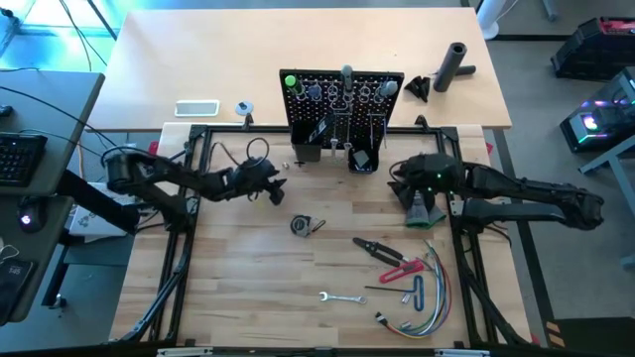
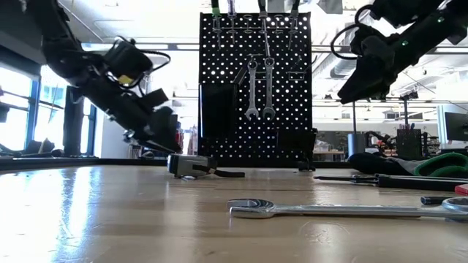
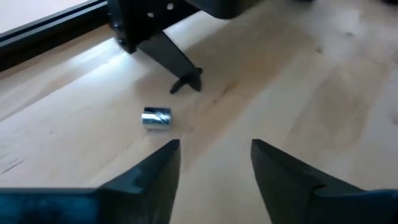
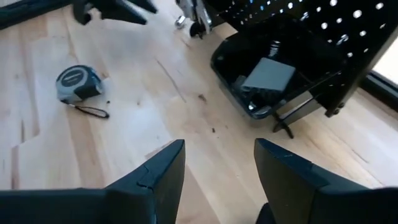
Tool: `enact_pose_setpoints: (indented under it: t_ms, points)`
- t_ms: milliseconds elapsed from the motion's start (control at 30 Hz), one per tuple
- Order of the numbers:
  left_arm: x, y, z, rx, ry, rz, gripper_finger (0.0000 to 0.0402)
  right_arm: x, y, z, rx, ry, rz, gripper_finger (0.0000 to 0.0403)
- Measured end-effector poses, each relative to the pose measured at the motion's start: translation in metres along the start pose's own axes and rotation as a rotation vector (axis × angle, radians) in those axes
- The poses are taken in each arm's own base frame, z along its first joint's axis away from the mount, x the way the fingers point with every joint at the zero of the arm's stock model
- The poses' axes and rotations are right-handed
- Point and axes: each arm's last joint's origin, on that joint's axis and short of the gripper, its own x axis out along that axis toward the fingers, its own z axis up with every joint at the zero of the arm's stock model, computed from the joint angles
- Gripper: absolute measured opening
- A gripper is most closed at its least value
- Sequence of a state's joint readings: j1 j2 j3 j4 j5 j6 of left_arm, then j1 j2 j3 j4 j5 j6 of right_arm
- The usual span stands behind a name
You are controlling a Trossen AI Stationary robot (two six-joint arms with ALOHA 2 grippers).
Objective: Hang tools onto peg board
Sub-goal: Put the silver socket driver on the right black bin on the peg board
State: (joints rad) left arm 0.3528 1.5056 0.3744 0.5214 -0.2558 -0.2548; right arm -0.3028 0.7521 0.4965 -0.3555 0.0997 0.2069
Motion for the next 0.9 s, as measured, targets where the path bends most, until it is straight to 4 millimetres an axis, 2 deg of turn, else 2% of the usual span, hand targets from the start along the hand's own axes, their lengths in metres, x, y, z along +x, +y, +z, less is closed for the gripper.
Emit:
enact_pose_setpoints:
  t_ms: [233,367,500,733,900]
  points:
    - [0.017,0.002,0.017,-0.013,0.074,0.114,0.0236,-0.001,0.008,-0.002,0.012,0.009,0.041,0.0187]
    - [0.019,0.003,0.028,0.039,0.092,0.124,0.0239,-0.001,0.011,-0.003,0.007,0.011,0.039,0.0186]
    - [0.022,0.013,0.034,0.027,0.110,0.134,0.0239,-0.002,0.012,-0.003,0.002,0.006,0.022,0.0186]
    - [0.026,0.034,0.037,-0.032,0.146,0.062,0.0239,-0.002,0.015,-0.004,0.003,0.008,0.035,0.0186]
    - [0.026,0.037,0.038,-0.046,0.153,0.032,0.0239,-0.002,0.015,-0.004,0.002,0.008,0.035,0.0186]
